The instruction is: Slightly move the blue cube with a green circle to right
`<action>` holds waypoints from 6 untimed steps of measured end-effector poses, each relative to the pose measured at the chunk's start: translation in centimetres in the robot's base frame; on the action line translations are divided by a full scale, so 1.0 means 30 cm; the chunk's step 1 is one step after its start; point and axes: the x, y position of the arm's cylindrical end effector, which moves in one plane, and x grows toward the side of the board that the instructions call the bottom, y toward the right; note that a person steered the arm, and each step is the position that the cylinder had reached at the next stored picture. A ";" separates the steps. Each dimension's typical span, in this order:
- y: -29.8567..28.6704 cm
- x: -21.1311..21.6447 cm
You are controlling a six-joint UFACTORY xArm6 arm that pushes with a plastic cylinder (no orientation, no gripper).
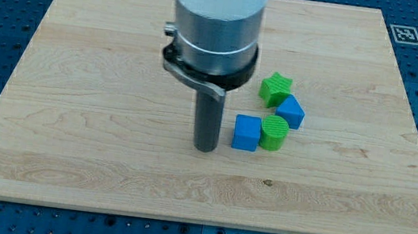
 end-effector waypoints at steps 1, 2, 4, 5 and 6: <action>0.105 0.000; 0.193 0.000; 0.197 0.116; 0.301 0.159; 0.390 0.159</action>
